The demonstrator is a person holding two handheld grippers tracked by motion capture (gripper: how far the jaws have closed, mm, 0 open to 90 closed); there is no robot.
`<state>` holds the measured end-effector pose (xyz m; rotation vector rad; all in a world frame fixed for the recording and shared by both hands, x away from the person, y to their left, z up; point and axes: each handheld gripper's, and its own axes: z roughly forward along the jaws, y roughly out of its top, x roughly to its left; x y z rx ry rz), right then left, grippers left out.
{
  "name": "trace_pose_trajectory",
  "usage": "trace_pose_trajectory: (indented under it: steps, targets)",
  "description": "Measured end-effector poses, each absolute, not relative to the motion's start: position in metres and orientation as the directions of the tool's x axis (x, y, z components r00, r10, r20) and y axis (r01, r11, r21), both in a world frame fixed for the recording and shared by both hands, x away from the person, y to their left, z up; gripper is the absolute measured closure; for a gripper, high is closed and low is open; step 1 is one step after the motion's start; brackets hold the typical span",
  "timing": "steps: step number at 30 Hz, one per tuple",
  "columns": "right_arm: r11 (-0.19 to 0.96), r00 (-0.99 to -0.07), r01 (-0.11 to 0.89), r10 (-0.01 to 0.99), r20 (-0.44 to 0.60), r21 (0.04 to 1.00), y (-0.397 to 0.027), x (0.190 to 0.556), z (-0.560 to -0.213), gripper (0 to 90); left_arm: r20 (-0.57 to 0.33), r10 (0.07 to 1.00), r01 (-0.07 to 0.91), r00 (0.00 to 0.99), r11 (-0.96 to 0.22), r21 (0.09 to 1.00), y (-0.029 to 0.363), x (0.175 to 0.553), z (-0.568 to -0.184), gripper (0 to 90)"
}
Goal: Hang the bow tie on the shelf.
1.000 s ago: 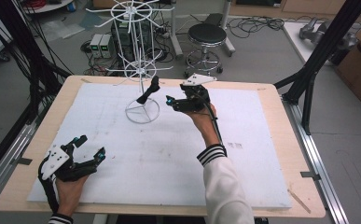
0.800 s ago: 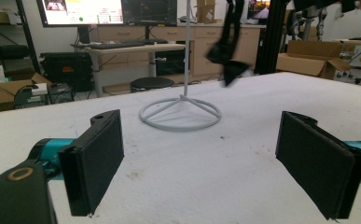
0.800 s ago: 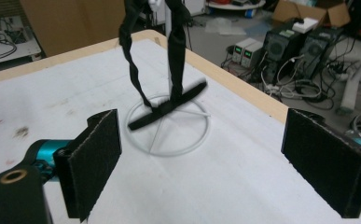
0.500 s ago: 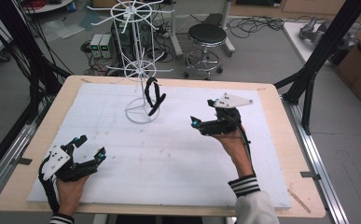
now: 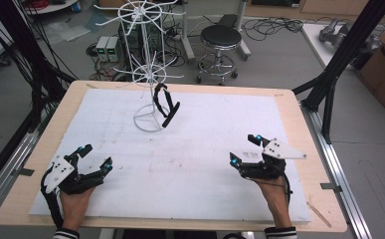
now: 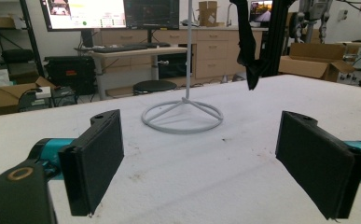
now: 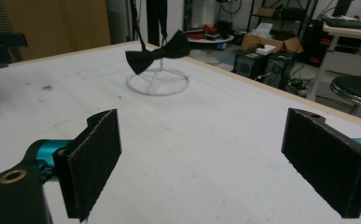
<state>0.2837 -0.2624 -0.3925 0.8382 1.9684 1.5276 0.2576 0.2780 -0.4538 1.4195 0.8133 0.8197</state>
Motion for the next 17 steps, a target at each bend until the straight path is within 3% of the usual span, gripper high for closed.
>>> trace_pose_trajectory:
  steps: [6, 17]
  targets:
    - [0.106, -0.621, 0.124, 0.784, -0.006, 0.987, -0.274, 0.271, -0.424, 10.9, 0.005, 0.867, -0.002, 0.498, -0.004, 1.0, 0.278, 0.258, -0.454, 15.5]
    - [0.043, -0.492, 0.093, 0.87, 0.009, 0.995, -0.285, 0.266, -0.445, 10.9, 0.004, 0.87, -0.012, 0.493, 0.002, 1.0, 0.278, 0.256, -0.454, 15.5]
